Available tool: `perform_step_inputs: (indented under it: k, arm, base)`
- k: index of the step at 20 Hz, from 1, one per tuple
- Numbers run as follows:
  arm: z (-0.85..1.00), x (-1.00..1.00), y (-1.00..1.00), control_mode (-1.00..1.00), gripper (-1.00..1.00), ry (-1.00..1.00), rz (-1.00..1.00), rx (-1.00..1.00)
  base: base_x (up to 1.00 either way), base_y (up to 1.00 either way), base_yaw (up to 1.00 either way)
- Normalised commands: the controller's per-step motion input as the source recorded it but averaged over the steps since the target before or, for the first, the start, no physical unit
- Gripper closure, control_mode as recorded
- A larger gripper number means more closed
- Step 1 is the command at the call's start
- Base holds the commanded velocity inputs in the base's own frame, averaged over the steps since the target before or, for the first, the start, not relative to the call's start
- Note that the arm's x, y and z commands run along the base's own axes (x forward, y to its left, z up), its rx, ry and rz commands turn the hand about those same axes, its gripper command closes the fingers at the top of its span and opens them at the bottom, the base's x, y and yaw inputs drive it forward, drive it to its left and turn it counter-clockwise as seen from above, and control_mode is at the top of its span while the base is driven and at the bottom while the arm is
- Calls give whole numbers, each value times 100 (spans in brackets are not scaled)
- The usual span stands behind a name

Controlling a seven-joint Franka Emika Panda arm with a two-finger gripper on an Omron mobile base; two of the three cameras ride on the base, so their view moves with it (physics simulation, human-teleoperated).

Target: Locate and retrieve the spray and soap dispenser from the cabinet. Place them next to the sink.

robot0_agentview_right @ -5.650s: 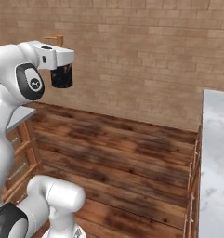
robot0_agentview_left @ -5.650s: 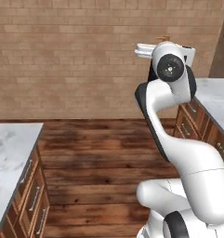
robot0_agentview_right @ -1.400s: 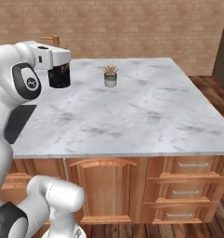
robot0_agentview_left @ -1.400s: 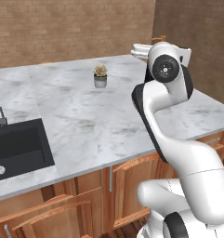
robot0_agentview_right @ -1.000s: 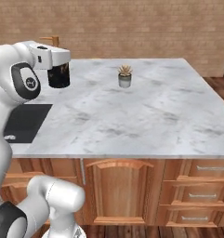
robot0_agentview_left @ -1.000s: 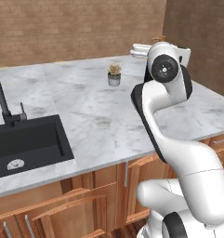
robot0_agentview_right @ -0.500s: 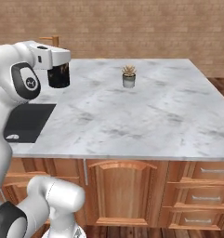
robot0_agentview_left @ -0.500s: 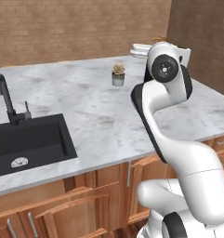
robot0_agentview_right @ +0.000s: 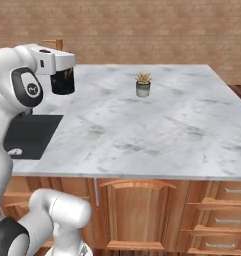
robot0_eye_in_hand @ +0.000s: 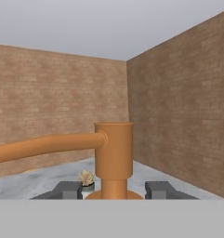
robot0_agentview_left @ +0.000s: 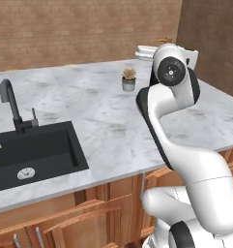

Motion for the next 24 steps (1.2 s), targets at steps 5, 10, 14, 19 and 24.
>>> perform_step_inputs:
  k: [5,10,14,19,24]
  arm:
    - [0,0,0,100,100,0,0,0]
    - [0,0,0,100,100,0,0,0]
    - [0,0,0,100,100,0,0,0]
    - [0,0,0,100,100,0,0,0]
    - [0,0,0,-100,100,0,0,0]
  base:
    - [41,3,0]
    - [15,5,0]
    - [9,7,0]
    - [3,2,0]
    - [0,0,0]
